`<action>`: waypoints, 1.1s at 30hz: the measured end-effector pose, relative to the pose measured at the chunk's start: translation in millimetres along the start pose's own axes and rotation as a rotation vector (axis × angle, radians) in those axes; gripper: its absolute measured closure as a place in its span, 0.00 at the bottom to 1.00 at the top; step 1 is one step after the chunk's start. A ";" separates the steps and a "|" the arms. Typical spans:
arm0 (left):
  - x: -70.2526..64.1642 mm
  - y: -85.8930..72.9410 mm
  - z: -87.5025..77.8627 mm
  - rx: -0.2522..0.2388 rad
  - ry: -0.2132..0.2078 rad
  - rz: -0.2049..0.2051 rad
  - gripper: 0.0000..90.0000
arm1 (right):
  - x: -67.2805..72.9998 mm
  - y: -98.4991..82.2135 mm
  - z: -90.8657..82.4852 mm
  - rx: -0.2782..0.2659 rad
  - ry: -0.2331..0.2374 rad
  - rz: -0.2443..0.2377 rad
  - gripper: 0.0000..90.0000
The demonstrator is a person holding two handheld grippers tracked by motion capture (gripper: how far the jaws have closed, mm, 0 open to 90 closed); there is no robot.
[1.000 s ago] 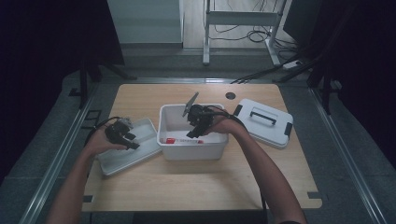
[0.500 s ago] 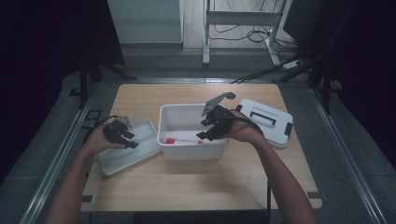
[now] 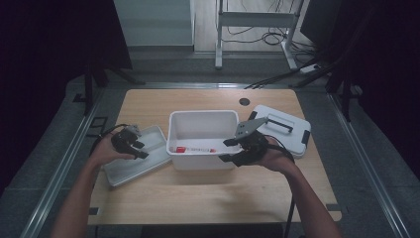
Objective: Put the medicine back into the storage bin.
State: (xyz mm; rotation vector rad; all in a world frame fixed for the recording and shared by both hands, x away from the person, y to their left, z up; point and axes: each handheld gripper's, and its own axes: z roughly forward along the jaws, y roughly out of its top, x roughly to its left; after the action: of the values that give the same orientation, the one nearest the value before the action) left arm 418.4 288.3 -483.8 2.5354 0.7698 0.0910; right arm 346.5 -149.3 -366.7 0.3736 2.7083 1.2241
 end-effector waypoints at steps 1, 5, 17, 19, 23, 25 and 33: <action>-0.2 0.1 -0.1 -0.001 -0.001 0.000 0.51 | 1.6 -3.1 -0.5 -0.003 -0.002 -0.001 0.48; -1.4 0.4 -0.8 -0.007 -0.002 -0.001 0.51 | 10.4 -16.6 1.3 -0.007 -0.010 -0.003 0.48; -0.6 -0.5 -2.1 -0.007 -0.004 0.004 0.51 | 34.3 -54.0 9.5 -0.028 -0.007 0.002 0.47; -0.9 -0.5 -2.7 -0.006 -0.001 0.006 0.51 | 37.9 -59.5 11.4 -0.028 -0.003 0.003 0.47; -0.7 -0.7 -1.2 0.005 -0.003 0.008 0.51 | 44.8 -71.8 18.3 -0.017 -0.003 0.014 0.46; -0.8 -0.4 0.6 0.014 -0.003 0.009 0.52 | 46.3 -76.5 21.2 -0.010 -0.004 0.017 0.46; -0.9 -3.7 -0.5 0.039 0.012 0.006 0.54 | 51.6 -92.2 28.5 -0.002 -0.001 0.047 0.46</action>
State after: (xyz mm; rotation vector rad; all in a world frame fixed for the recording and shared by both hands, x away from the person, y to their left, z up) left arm 415.7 290.7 -485.1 2.5761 0.7754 0.0948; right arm 288.4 -172.9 -456.4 0.4395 2.7125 1.2382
